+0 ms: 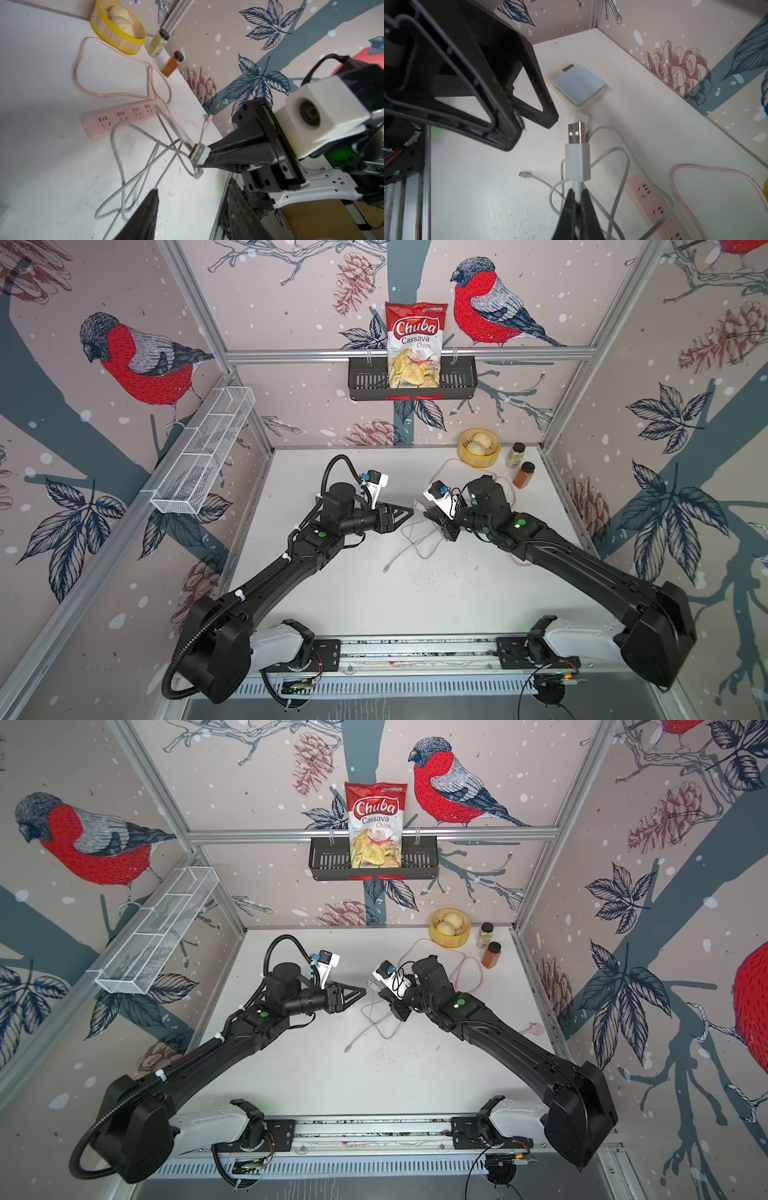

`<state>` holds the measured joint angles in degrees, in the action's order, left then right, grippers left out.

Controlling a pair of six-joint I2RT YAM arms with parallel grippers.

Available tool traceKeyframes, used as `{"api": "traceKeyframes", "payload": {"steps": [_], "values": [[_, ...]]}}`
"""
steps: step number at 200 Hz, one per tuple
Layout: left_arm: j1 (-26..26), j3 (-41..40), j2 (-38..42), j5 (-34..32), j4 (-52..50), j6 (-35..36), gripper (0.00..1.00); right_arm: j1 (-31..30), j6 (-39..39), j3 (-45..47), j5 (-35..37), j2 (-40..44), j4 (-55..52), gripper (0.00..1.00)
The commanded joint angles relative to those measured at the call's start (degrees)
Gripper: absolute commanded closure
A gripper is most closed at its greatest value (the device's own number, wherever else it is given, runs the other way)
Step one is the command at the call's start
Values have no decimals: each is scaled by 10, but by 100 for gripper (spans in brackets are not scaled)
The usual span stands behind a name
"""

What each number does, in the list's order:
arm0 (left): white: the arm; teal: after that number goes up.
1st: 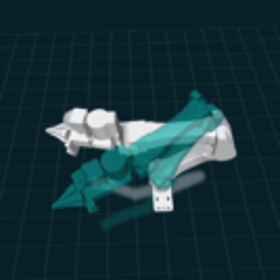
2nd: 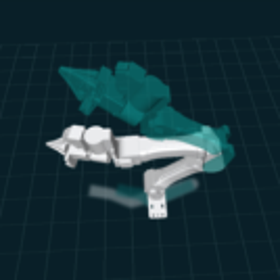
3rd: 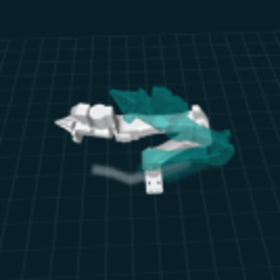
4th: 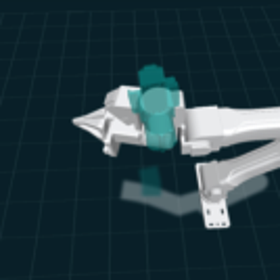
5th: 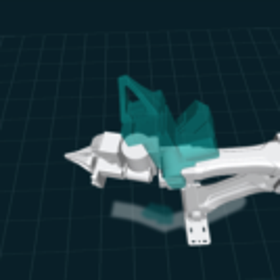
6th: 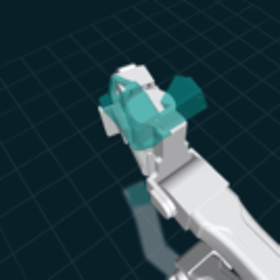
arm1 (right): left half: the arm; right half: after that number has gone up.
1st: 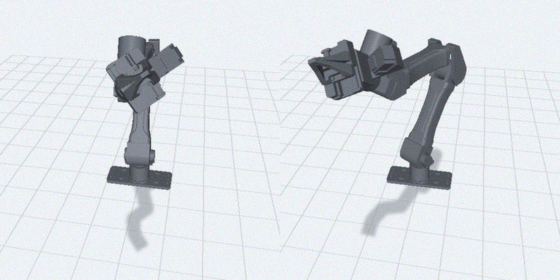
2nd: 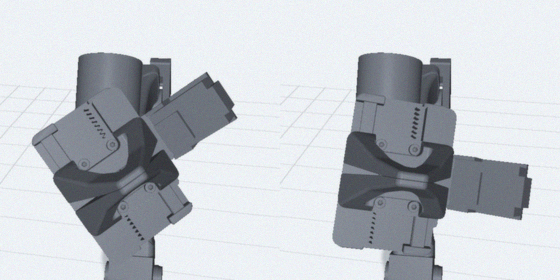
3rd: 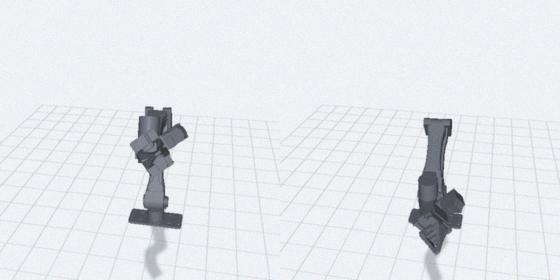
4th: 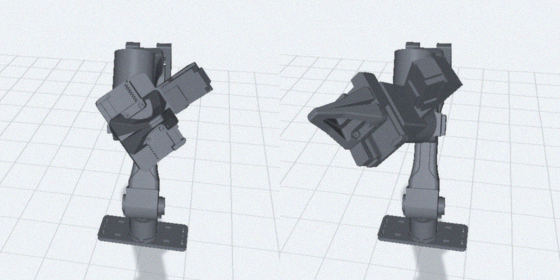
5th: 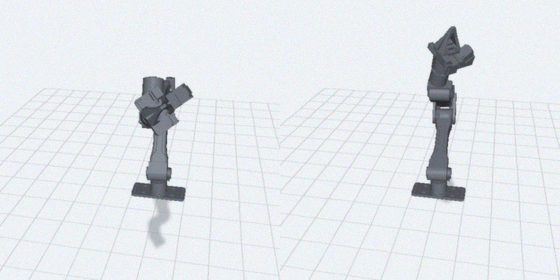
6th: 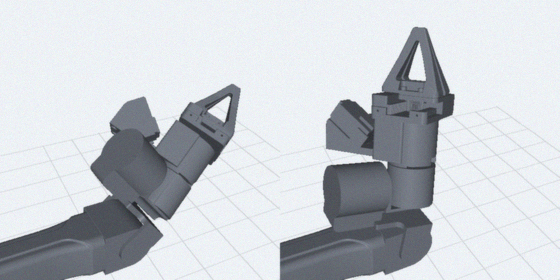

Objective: Charge the electronic scale
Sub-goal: Pick up the charging cable from the center of the board.

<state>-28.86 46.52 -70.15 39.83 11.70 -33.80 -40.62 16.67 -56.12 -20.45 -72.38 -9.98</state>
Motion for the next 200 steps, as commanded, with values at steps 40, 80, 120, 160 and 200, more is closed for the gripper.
{"api": "traceKeyframes", "payload": {"steps": [40,80,120,160,200], "values": [[0,16,-25,58,110,-57,69,15,-2,0,-113,2,12,100],[-1,18,-36,62,116,-60,82,20,-2,2,-128,2,10,100],[-4,25,-52,72,109,-66,98,34,-14,3,-123,2,15,100],[-5,52,-63,33,39,-48,100,44,-53,1,-46,18,7,54],[-7,130,-94,-38,-117,25,100,68,-82,45,7,84,2,43]]}}
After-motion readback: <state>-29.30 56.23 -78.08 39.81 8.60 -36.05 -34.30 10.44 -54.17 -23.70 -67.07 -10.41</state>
